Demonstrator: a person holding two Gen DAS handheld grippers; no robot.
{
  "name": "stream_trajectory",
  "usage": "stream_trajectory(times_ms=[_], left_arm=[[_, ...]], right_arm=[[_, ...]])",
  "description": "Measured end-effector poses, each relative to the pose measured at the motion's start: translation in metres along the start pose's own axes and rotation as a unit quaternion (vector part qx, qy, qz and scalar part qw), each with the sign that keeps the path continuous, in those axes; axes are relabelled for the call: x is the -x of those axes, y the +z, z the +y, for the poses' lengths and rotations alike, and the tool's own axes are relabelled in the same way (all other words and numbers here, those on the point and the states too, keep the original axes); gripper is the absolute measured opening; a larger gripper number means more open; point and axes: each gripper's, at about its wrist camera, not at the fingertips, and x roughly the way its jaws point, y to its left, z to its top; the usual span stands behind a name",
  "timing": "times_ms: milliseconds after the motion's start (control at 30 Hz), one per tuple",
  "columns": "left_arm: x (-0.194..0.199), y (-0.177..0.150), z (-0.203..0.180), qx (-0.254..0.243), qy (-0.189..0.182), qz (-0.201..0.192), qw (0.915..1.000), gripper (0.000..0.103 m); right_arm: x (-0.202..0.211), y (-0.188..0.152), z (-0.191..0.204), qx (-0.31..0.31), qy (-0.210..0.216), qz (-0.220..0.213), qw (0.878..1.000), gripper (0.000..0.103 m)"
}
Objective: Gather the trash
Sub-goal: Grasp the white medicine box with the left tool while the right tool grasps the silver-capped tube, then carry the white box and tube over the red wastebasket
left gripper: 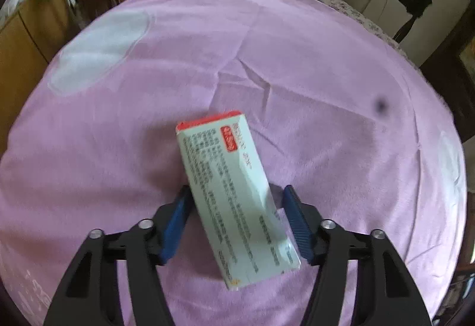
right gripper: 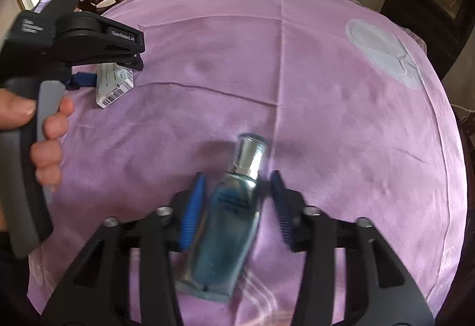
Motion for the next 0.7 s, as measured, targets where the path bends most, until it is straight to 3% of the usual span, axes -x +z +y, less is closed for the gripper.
stream_trajectory(times_ms=[67,233,267,300,467,700], left_arm=[[0.0,0.0,-0.002,-0.015,0.008,-0.006,0.9998,0.047],[0.009,-0.011,0.0,-0.042,-0.005,-0.011,0.9991,0.046],[0.012,-0.014,0.002,-0.044,-0.011,-0.011,0.9989,0.046],[0.017,-0.018,0.005,-0.048,-0.018,-0.011,0.9986,0.046],[0.051,-0.045,0.02,-0.068,-0.049,-0.024,0.9962,0.046],[0.111,-0.093,0.073,-0.062,-0.068,-0.054,0.9943,0.046]], right_arm=[[0.0,-0.003,-0.004,-0.004,0.004,0.002,1.0,0.053],[-0.005,-0.008,0.01,0.018,-0.019,0.006,1.0,0.05],[-0.006,-0.008,0.01,0.016,-0.012,0.006,1.0,0.039],[-0.005,-0.008,0.008,0.005,0.001,0.007,1.0,0.036],[0.018,-0.012,0.004,-0.009,0.038,-0.015,0.999,0.032],[0.055,-0.033,0.017,0.005,0.065,-0.027,0.998,0.027]])
